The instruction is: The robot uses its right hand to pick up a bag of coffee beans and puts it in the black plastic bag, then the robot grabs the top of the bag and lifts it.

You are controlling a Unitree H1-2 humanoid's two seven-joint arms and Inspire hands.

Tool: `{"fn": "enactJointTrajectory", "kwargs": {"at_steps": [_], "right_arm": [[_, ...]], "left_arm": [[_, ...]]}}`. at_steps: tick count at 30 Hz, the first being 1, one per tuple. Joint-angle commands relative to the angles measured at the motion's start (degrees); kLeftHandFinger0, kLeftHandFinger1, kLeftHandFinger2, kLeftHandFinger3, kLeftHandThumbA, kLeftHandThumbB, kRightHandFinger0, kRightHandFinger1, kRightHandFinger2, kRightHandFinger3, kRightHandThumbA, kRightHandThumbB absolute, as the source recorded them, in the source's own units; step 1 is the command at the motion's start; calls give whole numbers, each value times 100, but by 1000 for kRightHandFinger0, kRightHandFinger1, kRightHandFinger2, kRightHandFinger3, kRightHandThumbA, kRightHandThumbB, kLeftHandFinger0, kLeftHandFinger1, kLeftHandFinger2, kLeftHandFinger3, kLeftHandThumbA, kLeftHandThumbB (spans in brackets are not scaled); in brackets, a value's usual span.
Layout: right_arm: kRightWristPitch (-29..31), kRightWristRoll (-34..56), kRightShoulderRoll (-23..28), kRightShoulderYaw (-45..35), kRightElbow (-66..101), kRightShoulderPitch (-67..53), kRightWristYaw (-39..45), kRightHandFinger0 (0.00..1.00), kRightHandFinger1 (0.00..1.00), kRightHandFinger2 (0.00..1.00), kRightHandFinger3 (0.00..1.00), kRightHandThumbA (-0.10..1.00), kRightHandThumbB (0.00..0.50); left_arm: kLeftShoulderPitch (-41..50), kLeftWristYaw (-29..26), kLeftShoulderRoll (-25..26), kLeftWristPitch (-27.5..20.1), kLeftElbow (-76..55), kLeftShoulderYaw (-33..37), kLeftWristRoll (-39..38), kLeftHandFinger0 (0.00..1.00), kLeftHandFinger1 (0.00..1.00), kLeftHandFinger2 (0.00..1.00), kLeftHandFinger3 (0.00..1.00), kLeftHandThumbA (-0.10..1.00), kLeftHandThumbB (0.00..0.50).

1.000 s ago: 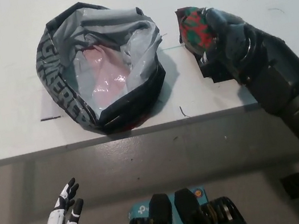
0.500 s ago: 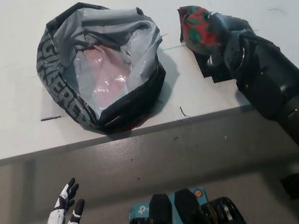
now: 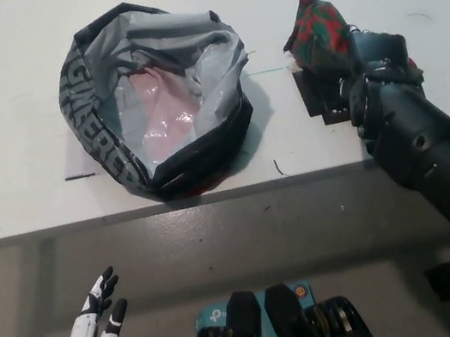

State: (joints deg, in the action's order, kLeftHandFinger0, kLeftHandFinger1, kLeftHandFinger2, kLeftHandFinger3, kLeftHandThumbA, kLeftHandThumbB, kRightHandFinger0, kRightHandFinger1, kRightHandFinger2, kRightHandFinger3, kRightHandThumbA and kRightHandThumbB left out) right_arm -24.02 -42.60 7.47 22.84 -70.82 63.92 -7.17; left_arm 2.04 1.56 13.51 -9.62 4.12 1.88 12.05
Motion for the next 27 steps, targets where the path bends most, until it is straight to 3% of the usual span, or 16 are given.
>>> {"fn": "enactJointTrajectory", "kwargs": {"at_steps": [1, 5, 7, 8, 9, 11, 12, 14, 16, 17, 19, 21, 22, 23, 27], "right_arm": [[557, 570, 91, -346, -197, -30, -469, 0, 15, 197, 944, 10, 246], [954, 1013, 94, -881, -145, -98, -646, 0, 0, 153, 926, -28, 237], [1147, 1305, 95, -1212, -118, -101, -595, 4, 38, 184, 914, -52, 231], [1238, 1481, 100, -1424, -77, -105, -532, 82, 113, 250, 692, -45, 229], [1378, 1708, 100, -1672, -54, -107, -484, 51, 75, 188, 270, -38, 219], [1563, 2045, 97, -2040, -25, -100, -356, 8, 57, 173, 177, -53, 207], [1702, 2337, 103, -2340, 15, -91, -175, 2, 11, 117, 140, -74, 203], [1781, 3273, 84, -3247, 89, -29, 377, 0, 0, 81, 307, -99, 174], [1704, 4382, 39, -4324, 288, 15, 975, 0, 121, 318, 502, -100, 177], [1630, 4528, 25, -4494, 387, 23, 1081, 0, 203, 551, 628, -100, 177], [1411, 4794, -18, -4837, 564, 72, 1239, 0, 246, 687, 710, -100, 172], [1245, 4947, -67, -5045, 773, 128, 1292, 0, 238, 671, 616, -100, 176], [1175, 5023, -100, -5109, 974, 139, 1400, 0, 227, 661, 636, -100, 171], [1111, 5089, -116, -5172, 1073, 152, 1475, 0, 206, 656, 578, -100, 159], [788, 5267, -192, -5353, 1532, 188, 1662, 0, 189, 668, 519, -100, 136]], "left_arm": [[-102, 36, 110, -153, -181, -15, 17, 1000, 1000, 1000, 1000, 1000, 185], [-113, 56, 111, -151, -172, -8, -8, 1000, 1000, 1000, 1000, 1000, 194], [-123, 34, 105, -141, -166, -9, 24, 1000, 1000, 1000, 1000, 1000, 196], [-126, 28, 109, -170, -160, -2, 41, 1000, 1000, 1000, 1000, 1000, 191], [-128, 36, 114, -176, -163, 1, 36, 1000, 1000, 1000, 1000, 1000, 190], [-134, 44, 118, -168, -169, 3, 32, 1000, 1000, 1000, 1000, 1000, 190], [-136, 49, 118, -151, -175, 3, 29, 1000, 1000, 1000, 1000, 1000, 190], [-147, 59, 120, -152, -162, 0, 5, 1000, 1000, 1000, 1000, 1000, 184], [-165, 49, 127, -176, -123, 13, 37, 1000, 1000, 1000, 1000, 1000, 185], [-168, 50, 129, -190, -115, 15, 35, 1000, 1000, 1000, 1000, 1000, 184], [-176, 45, 133, -205, -111, 13, 36, 1000, 1000, 1000, 1000, 1000, 182], [-176, 44, 131, -206, -111, 11, 29, 1000, 1000, 1000, 1000, 1000, 192], [-183, 47, 126, -197, -104, 7, 14, 1000, 1000, 1000, 1000, 1000, 198], [-187, 50, 124, -195, -96, 7, 6, 1000, 1000, 1000, 1000, 1000, 201], [-186, 60, 125, -184, -93, 13, 2, 1000, 1000, 1000, 1000, 1000, 194]]}}
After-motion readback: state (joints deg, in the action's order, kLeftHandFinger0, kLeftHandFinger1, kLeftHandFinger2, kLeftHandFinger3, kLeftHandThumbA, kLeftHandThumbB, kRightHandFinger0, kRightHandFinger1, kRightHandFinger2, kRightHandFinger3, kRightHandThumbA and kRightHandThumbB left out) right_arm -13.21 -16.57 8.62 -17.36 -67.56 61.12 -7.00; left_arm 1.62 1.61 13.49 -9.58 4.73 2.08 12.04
